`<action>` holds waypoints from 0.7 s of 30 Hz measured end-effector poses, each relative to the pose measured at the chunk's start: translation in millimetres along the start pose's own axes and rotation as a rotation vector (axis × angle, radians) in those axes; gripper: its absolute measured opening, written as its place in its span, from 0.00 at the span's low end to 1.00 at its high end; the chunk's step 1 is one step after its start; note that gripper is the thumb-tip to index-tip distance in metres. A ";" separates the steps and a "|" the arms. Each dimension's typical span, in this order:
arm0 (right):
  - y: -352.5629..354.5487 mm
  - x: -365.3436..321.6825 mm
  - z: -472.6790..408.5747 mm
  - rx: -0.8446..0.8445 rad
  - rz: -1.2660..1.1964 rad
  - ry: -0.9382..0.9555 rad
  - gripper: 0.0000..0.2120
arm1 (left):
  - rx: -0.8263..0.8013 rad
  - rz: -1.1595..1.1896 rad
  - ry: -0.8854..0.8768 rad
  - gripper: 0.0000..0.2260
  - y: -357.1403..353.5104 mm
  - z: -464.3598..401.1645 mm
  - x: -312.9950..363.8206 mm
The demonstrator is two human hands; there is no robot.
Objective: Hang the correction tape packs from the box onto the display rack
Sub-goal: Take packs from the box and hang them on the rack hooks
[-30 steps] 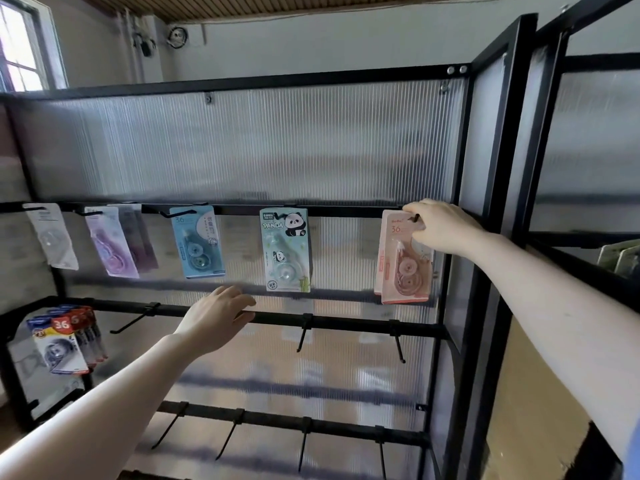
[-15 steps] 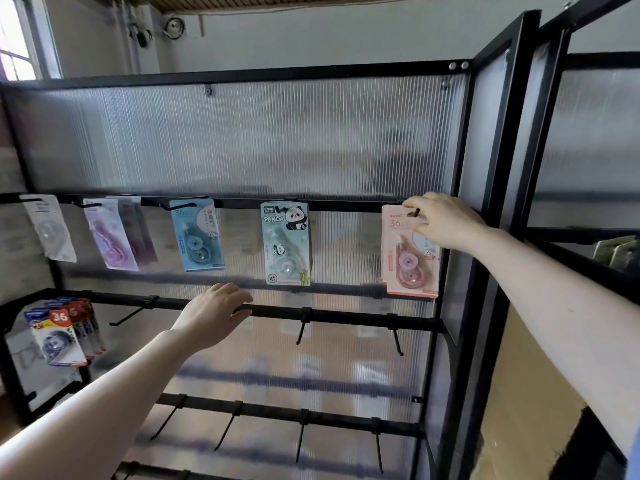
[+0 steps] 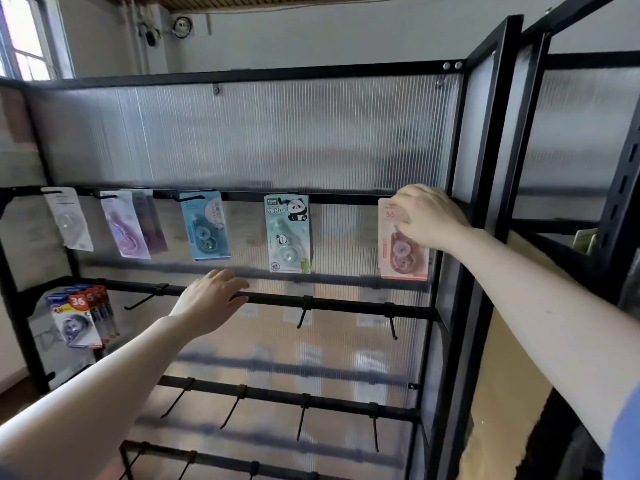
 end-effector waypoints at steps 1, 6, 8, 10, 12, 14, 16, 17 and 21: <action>-2.9 -6.0 0.0 -0.002 -0.005 0.008 0.20 | 0.000 -0.003 0.008 0.14 1.5 4.0 -1.9; -21.2 -34.8 -2.7 -0.020 0.067 -0.037 0.18 | -0.025 -0.011 0.053 0.14 4.5 25.6 -20.7; -23.4 -39.1 -2.9 0.021 0.081 -0.137 0.16 | -0.028 -0.016 0.075 0.15 4.3 34.3 -33.9; -27.3 -43.8 -3.7 0.042 0.092 -0.243 0.15 | -0.030 -0.015 0.104 0.15 3.1 42.4 -51.1; -34.4 -52.1 -6.1 0.041 0.091 -0.310 0.15 | -0.035 -0.006 0.129 0.15 0.6 49.9 -70.3; -44.1 -66.5 -11.4 0.029 0.092 -0.323 0.16 | -0.033 0.008 0.143 0.15 -2.7 56.7 -89.4; -57.6 -90.4 -18.7 0.015 0.064 -0.283 0.15 | -0.038 0.023 0.155 0.15 -8.1 62.7 -109.1; -64.9 -105.0 -22.5 0.012 0.036 -0.259 0.15 | -0.045 0.025 0.158 0.15 -11.8 65.2 -119.4; -94.4 -168.4 -40.6 -0.002 -0.019 -0.199 0.17 | -0.087 0.034 0.142 0.16 -30.7 71.5 -166.0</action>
Point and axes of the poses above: each hand's wrist, its own z-axis away from the middle knuckle, its own y-axis out of the back of the hand, x = y × z, the point moved 10 cm from there along -z, towards the middle knuckle, and after that the axes turned 12 degrees about -x, right-handed, at the moved point
